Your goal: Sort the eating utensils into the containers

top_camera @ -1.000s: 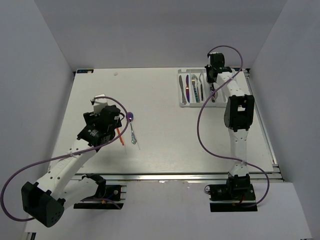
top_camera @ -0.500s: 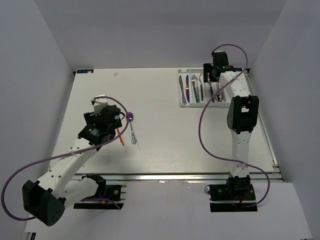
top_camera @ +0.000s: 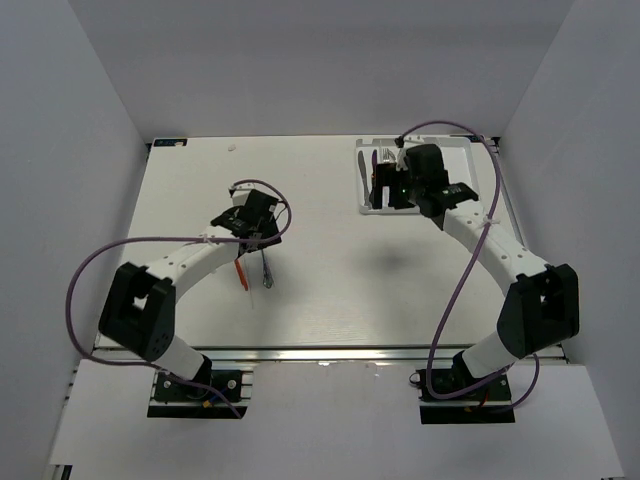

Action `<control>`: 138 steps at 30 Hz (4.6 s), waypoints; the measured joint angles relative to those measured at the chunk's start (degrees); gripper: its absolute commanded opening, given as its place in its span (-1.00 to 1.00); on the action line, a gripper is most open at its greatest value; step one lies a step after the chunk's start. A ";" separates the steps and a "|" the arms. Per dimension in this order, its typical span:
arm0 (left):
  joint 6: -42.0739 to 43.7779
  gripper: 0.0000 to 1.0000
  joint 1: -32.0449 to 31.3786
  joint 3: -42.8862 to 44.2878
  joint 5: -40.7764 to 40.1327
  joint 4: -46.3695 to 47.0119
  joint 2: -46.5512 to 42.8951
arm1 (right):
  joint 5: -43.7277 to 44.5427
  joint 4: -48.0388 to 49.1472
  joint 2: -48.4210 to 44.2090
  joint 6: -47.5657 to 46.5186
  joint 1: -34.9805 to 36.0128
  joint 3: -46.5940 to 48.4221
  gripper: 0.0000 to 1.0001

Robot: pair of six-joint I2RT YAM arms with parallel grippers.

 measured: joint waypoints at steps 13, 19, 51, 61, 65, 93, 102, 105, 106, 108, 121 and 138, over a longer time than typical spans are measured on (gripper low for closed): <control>1.16 0.05 2.78 5.68 2.40 5.42 15.50 | -1.73 1.01 0.57 2.47 2.19 -10.84 0.79; 1.53 -0.17 3.63 5.84 2.89 6.05 18.43 | -1.68 1.42 1.33 2.47 3.04 -10.84 0.79; 2.10 -0.79 4.07 4.02 5.09 8.63 18.56 | 1.14 0.98 4.57 2.38 4.09 -8.90 0.79; 2.10 -0.69 4.07 4.02 5.20 8.35 16.83 | 1.49 0.94 5.22 2.36 4.59 -8.90 0.79; 2.16 -0.88 4.07 4.02 5.22 8.33 16.44 | 1.49 0.94 5.55 2.34 4.74 -8.90 0.79; -8.41 -1.00 -1.92 -3.67 32.09 29.57 -3.10 | -27.50 38.77 -3.30 20.24 17.16 -23.85 0.79; -9.55 -1.00 -3.58 -0.87 31.82 29.05 -2.62 | -13.49 32.20 -0.46 18.32 21.18 -18.34 0.58; -9.55 -1.00 -3.61 -0.63 31.28 28.55 -2.62 | -11.17 30.80 -0.37 17.20 21.99 -18.34 0.21; -9.57 -1.00 -3.61 -0.63 31.17 28.26 -2.62 | -10.75 30.64 -0.35 16.90 22.10 -18.34 0.08; -9.57 -1.00 -3.61 -0.63 31.04 27.69 -2.62 | -10.43 30.47 -0.35 16.28 22.27 -18.32 -0.55; -7.26 0.96 -3.89 6.99 23.61 17.81 -2.56 | -7.91 27.12 0.66 13.16 18.91 -17.57 -1.00; 10.19 0.96 -3.87 6.05 -8.61 -8.63 -23.82 | 23.67 -1.77 36.89 -15.15 -9.94 31.01 -1.00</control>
